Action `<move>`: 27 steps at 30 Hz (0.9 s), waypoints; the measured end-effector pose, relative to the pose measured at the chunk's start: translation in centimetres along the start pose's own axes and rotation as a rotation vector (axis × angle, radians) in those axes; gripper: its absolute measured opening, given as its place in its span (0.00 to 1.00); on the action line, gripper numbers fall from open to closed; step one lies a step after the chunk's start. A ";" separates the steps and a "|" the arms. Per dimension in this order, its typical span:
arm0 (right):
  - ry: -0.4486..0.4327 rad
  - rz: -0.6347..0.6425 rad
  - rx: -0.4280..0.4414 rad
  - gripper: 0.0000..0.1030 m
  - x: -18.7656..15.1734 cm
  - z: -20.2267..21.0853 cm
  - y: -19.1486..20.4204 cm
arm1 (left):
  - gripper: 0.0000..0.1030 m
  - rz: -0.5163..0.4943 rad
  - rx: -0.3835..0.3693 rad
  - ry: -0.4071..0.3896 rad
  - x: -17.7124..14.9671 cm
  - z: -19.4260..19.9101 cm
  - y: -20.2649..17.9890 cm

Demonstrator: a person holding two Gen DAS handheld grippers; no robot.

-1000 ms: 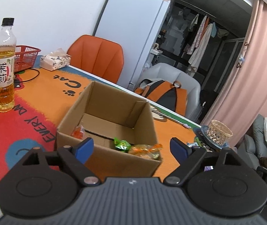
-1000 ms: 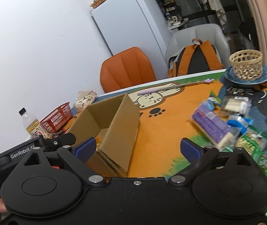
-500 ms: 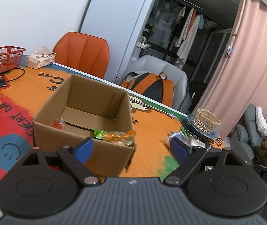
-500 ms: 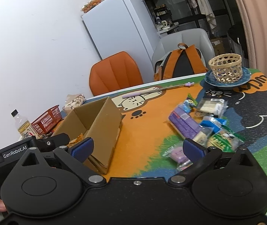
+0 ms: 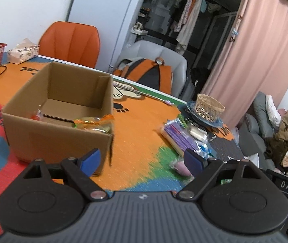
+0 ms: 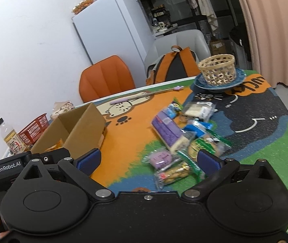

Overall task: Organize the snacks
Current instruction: 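Withdraw both tools from the box toward the remaining snacks, then grasp the green candy packet with the right tool while the left tool grasps the small bread-stick packet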

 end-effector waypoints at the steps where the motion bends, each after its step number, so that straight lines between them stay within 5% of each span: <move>1: 0.003 -0.004 -0.004 1.00 -0.2 0.0 -0.3 | 0.86 -0.004 -0.002 0.004 -0.2 -0.1 -0.1; 10: 0.029 -0.031 -0.061 0.99 -2.0 0.0 -2.7 | 0.90 -0.033 -0.003 0.049 -1.4 -2.0 -1.1; 16: 0.076 -0.046 -0.073 0.84 -3.2 -1.0 -4.1 | 0.90 -0.042 -0.013 0.090 -2.7 -3.4 -1.6; 27: 0.075 -0.091 -0.098 0.83 -3.4 -2.5 -6.1 | 0.89 -0.064 -0.033 0.128 -4.4 -5.8 -3.4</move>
Point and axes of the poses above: each gripper's, at about its wrist camera, not at the fingertips, and z roughly against the way its jaws point, y to its left, x to its top, the point moved 2 cm from there along -z, roughly the way its jaws point, and after that the axes turned 14 degrees about z, right-handed, at the moved point
